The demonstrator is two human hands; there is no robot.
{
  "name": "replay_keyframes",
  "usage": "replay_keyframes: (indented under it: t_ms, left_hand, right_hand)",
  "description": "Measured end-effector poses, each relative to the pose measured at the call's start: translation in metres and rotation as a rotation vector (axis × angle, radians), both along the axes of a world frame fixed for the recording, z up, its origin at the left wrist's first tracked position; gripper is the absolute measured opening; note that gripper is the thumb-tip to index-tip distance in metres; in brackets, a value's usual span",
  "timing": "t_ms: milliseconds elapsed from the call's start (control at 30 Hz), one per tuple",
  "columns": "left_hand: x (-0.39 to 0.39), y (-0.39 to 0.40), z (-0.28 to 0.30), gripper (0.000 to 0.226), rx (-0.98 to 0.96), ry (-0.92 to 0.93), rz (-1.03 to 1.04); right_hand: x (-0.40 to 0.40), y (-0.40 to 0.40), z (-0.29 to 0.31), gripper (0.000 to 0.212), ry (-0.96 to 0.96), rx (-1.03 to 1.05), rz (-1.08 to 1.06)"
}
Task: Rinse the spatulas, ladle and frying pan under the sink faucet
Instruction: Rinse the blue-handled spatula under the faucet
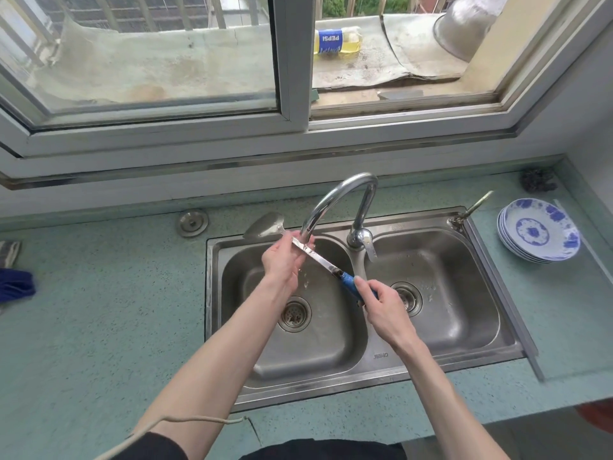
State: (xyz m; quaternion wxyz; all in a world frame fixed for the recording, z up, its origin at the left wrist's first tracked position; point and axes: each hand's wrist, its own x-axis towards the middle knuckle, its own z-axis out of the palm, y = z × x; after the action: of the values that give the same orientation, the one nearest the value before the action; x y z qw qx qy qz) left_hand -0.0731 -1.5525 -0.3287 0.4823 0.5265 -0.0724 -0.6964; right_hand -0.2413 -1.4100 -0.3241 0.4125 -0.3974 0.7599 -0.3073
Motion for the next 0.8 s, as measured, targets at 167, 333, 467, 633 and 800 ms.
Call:
replay_keyframes:
  t_ms: [167, 333, 467, 633, 800]
  left_hand:
    - [0.013, -0.01, 0.001, 0.018, 0.003, -0.038, 0.075]
    - [0.003, 0.008, 0.0, 0.017, -0.083, -0.087, -0.048]
    - [-0.01, 0.031, -0.005, 0.013, -0.128, -0.141, -0.169]
    - [-0.002, 0.024, -0.006, 0.006, -0.118, -0.176, -0.208]
    - [-0.003, 0.016, -0.003, 0.016, -0.069, -0.125, -0.047]
  right_hand:
    - [0.003, -0.004, -0.001, 0.04, 0.068, -0.041, 0.029]
    - [0.013, -0.019, -0.005, 0.036, 0.075, -0.081, 0.042]
    - [0.022, -0.036, -0.003, 0.034, 0.075, -0.104, 0.044]
    - [0.021, -0.036, -0.004, 0.034, 0.074, -0.122, 0.056]
    - [0.019, -0.035, -0.002, 0.033, 0.063, -0.142, 0.068]
